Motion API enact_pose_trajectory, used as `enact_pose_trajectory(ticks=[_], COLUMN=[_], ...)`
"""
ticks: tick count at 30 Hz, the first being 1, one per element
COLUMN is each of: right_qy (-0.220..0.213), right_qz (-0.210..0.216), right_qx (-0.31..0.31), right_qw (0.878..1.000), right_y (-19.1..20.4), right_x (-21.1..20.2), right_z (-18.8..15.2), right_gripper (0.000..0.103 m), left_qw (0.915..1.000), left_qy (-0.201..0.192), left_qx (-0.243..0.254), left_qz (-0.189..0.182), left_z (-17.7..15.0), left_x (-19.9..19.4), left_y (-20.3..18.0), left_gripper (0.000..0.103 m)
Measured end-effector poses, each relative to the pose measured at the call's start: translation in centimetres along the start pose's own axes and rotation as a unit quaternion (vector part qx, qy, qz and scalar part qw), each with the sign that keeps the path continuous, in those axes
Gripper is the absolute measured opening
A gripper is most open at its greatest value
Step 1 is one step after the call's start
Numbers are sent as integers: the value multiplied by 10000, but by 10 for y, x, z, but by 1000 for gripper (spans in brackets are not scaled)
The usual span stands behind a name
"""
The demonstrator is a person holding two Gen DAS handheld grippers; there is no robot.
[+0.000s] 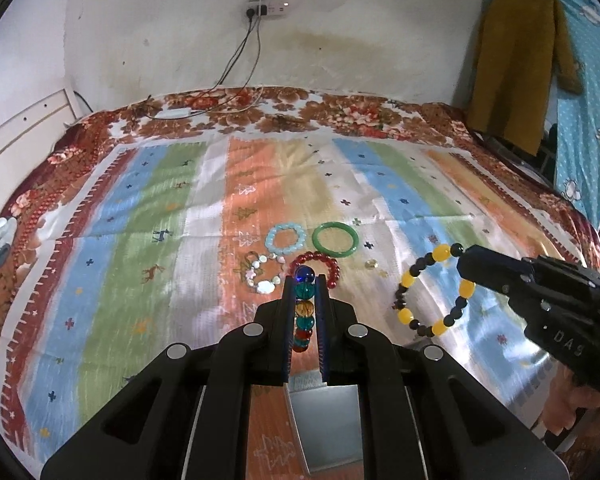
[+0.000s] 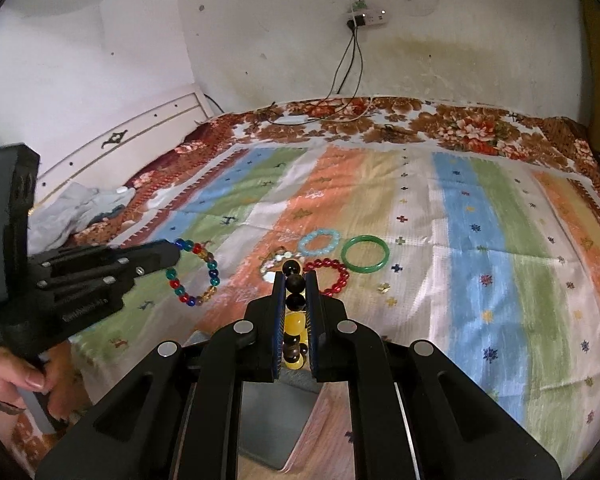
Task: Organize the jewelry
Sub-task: 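Lift both held bracelets and carry them over the silver tin, then open both grippers to drop the bracelets into the tin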
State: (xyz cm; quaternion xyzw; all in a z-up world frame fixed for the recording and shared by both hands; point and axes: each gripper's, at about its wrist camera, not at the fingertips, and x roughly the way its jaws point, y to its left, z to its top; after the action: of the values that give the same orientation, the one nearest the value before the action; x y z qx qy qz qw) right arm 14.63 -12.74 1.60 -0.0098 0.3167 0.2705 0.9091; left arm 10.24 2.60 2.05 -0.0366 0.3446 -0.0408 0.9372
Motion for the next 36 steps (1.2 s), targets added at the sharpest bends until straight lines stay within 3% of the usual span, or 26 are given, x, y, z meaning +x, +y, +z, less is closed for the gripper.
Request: enact_pose_trajectory(ticks=[14, 30, 34, 35, 36], right_qy=[78, 209, 316, 339, 368], right_qz=[141, 127, 172, 99, -18], right_qx=[4, -91, -135, -152, -174], right_qw=[9999, 9997, 9993, 9993, 9992], right_y=[11, 20, 23, 24, 24], right_x=[-21, -30, -28, -27, -25], right_z=[-20, -35, -37, -38, -38], right_gripper=[10, 10, 11, 11, 11], left_qw=[9993, 9984, 9989, 9989, 9990], left_qy=[-224, -89, 78, 133, 187], left_qx=[246, 496, 372, 316, 244], left_qz=[-185, -260, -288, -311, -316], left_z=[-27, -48, -48, -48, -48], left_x=[-28, -36, -31, -28, -26], left_y=[-16, -34, -32, -30, -27], left_gripper=[9, 9, 10, 11, 19])
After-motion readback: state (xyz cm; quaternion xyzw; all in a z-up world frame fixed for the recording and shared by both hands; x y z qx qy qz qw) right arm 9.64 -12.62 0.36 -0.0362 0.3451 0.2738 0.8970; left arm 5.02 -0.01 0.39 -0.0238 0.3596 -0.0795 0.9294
